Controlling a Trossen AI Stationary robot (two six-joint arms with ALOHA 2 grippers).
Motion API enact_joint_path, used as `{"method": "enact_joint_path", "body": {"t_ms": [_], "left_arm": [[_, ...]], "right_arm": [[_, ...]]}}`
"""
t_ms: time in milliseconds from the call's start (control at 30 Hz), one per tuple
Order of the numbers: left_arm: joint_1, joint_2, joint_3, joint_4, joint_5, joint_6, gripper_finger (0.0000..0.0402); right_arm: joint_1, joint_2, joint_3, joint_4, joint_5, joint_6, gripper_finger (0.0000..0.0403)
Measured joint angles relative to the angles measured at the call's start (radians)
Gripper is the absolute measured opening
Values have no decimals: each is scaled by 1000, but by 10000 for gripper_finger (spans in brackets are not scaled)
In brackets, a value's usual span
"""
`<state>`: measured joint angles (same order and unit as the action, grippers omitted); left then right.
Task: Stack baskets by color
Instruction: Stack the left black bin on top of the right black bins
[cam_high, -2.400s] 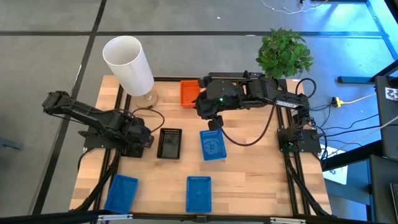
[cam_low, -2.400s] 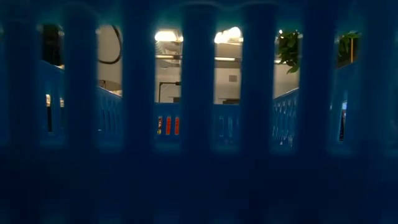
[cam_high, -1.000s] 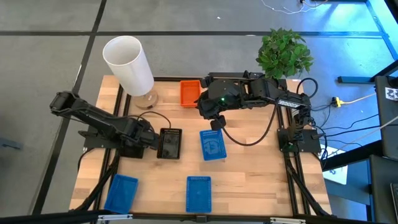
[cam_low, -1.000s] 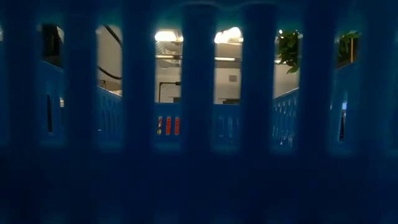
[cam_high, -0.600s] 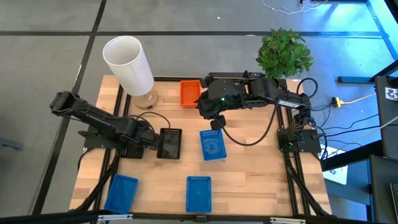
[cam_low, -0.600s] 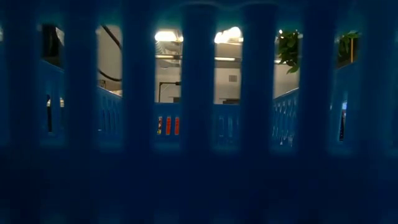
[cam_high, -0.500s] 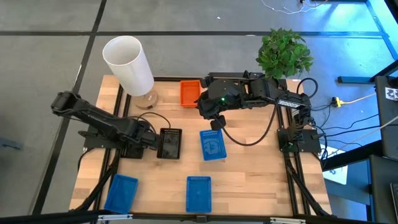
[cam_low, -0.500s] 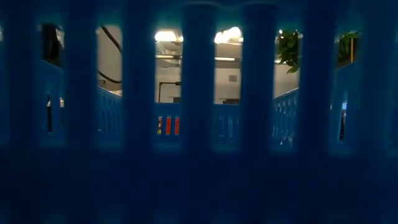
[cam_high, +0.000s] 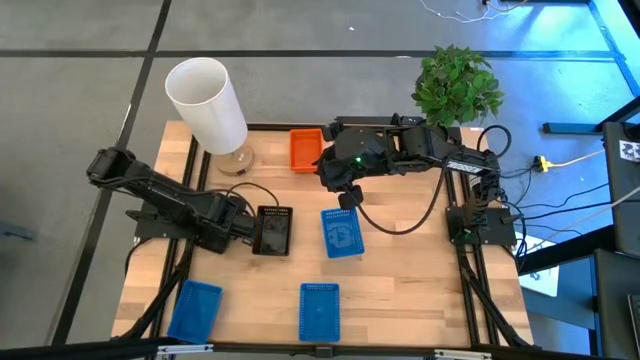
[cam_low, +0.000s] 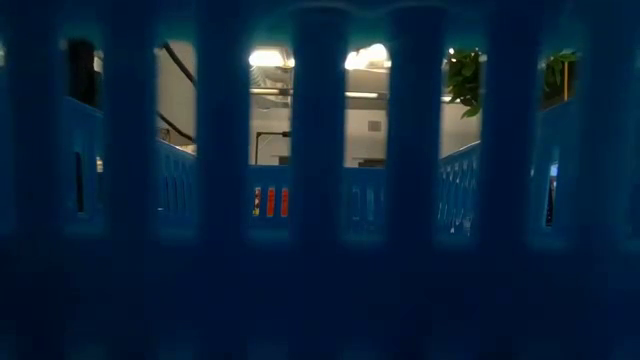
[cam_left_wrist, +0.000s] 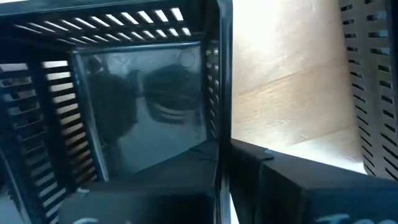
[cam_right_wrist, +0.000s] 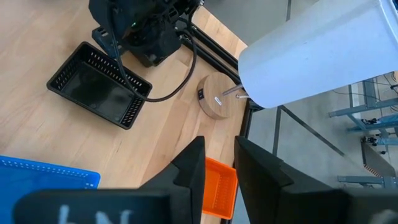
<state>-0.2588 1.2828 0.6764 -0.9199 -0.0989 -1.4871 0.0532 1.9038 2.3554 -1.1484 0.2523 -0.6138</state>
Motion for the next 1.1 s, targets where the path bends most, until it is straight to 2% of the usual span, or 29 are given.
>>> {"method": "enact_joint_path", "body": {"t_ms": [233,433,600,767,1100], "left_arm": [[0,-47,64,-27,-21,31,2],[0,-55,232,-152,-77,32,1],[-16,-53,375,-141,-161,39,1],[-17,4,450,-68,-232,-2,0],[-23,209,552,-16,-225,-77,0]], "right_arm": [[0,0,0,-1,0,-9,87],[0,0,0,-14,0,-22,87],[0,0,0,-73,0,-22,87],[0,0,0,-102,-1,-21,87],[-1,0,0,-122,-1,-21,87]]}}
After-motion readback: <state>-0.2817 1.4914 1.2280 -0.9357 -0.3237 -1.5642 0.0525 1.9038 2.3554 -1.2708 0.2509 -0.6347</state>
